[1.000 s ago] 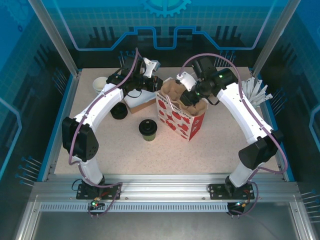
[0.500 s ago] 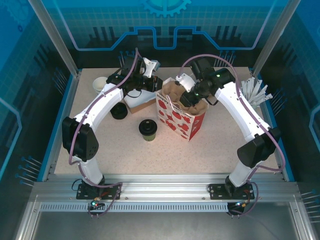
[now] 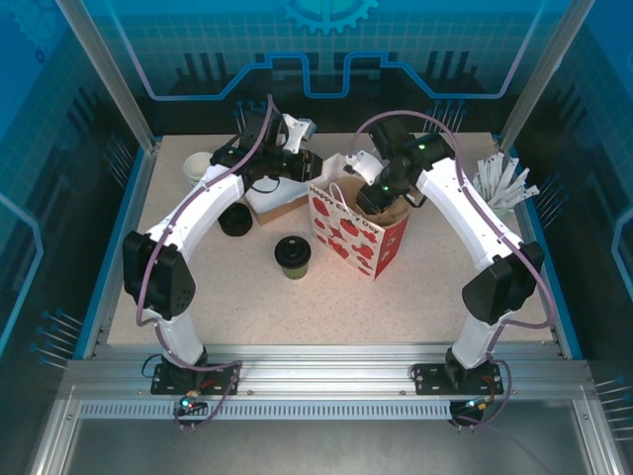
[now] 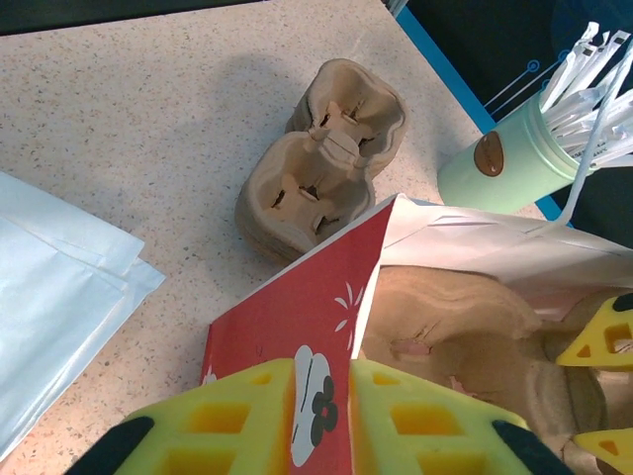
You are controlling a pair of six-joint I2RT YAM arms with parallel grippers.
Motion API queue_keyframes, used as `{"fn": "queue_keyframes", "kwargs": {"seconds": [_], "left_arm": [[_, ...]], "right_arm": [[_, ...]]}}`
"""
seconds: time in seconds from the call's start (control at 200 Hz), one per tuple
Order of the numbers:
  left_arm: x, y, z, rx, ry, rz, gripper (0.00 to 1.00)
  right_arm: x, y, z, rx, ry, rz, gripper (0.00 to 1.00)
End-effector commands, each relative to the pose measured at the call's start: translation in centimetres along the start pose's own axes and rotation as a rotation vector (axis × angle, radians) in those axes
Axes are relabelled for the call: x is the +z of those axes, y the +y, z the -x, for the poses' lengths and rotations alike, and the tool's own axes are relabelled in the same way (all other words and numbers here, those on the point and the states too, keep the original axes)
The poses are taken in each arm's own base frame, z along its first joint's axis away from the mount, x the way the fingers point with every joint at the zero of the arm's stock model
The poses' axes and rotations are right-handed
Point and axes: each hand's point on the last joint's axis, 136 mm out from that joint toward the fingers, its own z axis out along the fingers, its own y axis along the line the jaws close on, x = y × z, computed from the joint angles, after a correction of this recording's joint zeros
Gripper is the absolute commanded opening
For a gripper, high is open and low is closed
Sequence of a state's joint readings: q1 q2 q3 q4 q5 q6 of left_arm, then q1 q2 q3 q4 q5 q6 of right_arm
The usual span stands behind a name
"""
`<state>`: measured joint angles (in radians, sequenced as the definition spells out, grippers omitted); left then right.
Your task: Pack the takeout coffee
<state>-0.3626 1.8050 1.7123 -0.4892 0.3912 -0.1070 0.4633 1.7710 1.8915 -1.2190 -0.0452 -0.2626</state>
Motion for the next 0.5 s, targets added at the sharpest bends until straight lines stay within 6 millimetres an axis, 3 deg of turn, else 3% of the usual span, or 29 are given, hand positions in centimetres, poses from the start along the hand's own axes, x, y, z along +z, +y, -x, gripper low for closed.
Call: {"fn": "queue_keyframes", "kwargs": {"seconds": [0.0,0.33,0.495], "left_arm": [[-1.0,-0.5,1.6,0.001,-0.041,-0.024,0.29],[-3.4,-2.4,4.0,-0.012,-0.129,-0.054,0.58],[-5.1,-2.8,4.8,-0.016,-0.172,-0.033,0.64]], "right_arm": [[0.4,0.7,-0.2,-0.002,0.042,0.004,0.27],[2.2,0.4,1.1,-0.001,0.033,-0.015,0.28],[3.3,0.2,1.6,0.001,0.027,-0.016,0.30]]}}
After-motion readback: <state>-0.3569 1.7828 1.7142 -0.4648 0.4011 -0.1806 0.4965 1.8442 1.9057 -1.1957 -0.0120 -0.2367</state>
